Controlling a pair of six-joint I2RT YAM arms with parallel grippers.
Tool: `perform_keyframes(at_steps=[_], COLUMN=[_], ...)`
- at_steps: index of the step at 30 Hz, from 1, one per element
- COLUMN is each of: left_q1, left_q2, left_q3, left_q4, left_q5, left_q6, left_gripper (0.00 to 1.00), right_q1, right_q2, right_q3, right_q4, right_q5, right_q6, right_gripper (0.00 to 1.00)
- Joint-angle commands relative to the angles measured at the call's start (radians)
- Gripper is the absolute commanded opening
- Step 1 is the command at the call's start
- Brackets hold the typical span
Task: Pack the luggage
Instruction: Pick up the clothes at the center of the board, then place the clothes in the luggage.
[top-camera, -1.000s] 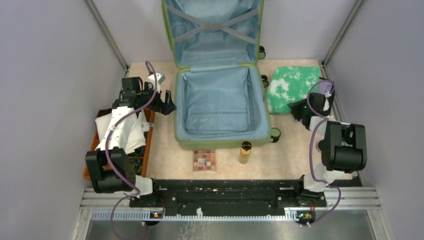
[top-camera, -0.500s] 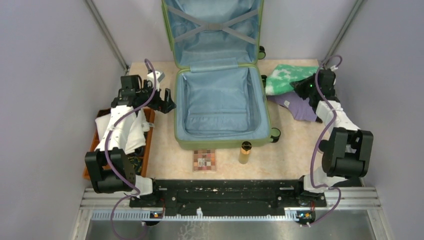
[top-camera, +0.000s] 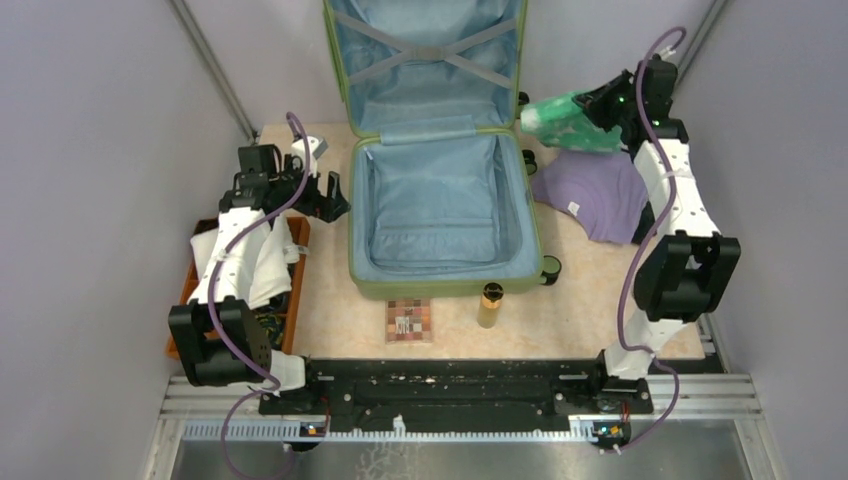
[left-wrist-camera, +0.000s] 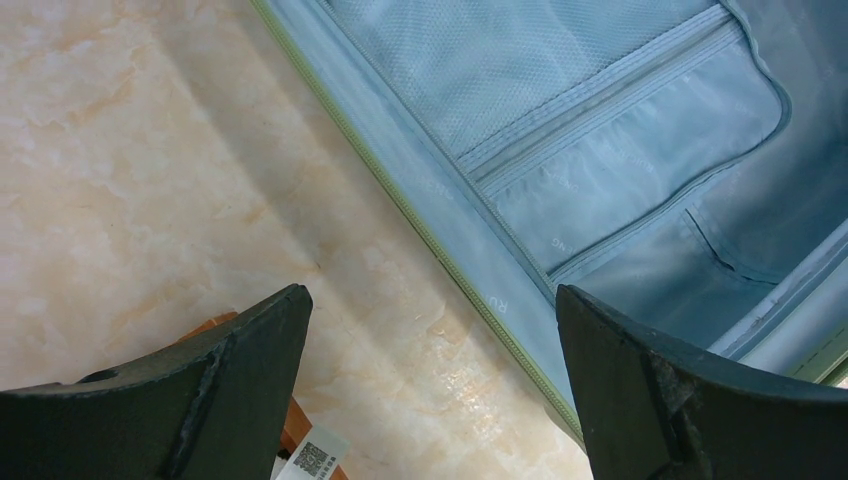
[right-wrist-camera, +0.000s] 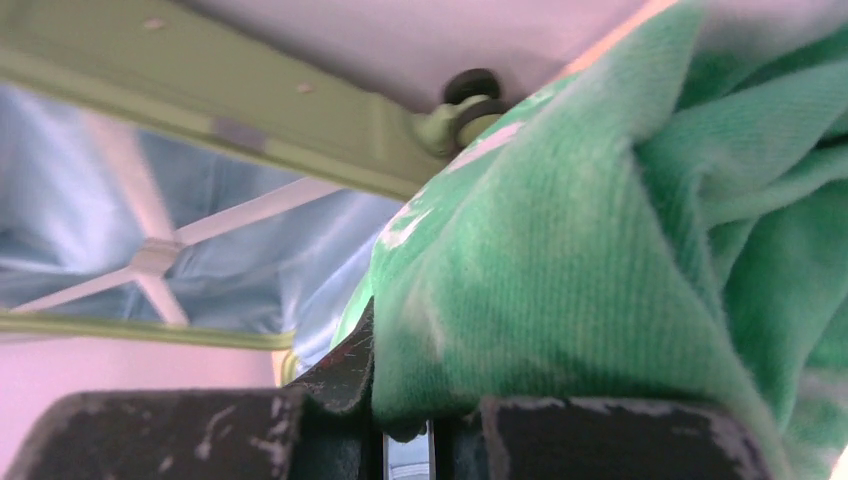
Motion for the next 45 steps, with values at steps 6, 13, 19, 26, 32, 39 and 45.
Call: perform_keyframes(at_steps=[6,13,19,26,32,39,45], left_q1=[-0.003,-0.003,-0.003,-0.002,-0.002,0.0,-0.002], left_q2=[-0.009,-0.006,-0.006,-0.005,-0.003,-0.004,-0.003], left_q3=[0.058,0.067,0.071,0.066,0.06,0.057,0.051], left_q4=[-0.009,-0.02,-0.022,-0.016,-0.009,-0.011,-0.007], left_q5=[-0.016,-0.035,-0.044,-0.066,-0.065,-0.076,-0.084], left_q6=[-0.015,-0.028,-0.036,-0.033,-0.041,-0.033,-0.021], left_gripper=[0.98,0.98,0.98,0.98,0.98,0.98,0.98], right_q1=[0.227,0.402,0.516,0.622,0.657,0.684,0.713], right_q2=[0.059,0.189,0.277,0.301,0.299,0.222,0.122], right_q3=[0.342,0.584,0.666,0.676,0.632,0.365,0.052], right_q4=[-0.092,-0.164,-0.164,-0.149,-0.138,-0.008,0.094], right_q5=[0.008,0.039,0.055,0.086,0.093,0.058,0.064], right_q6=[-0.033,-0.043,-0.03,-0.046,-0.073,-0.07,-0.049], right_gripper=[0.0,0.0,0.0,0.0,0.0,0.0,0.0])
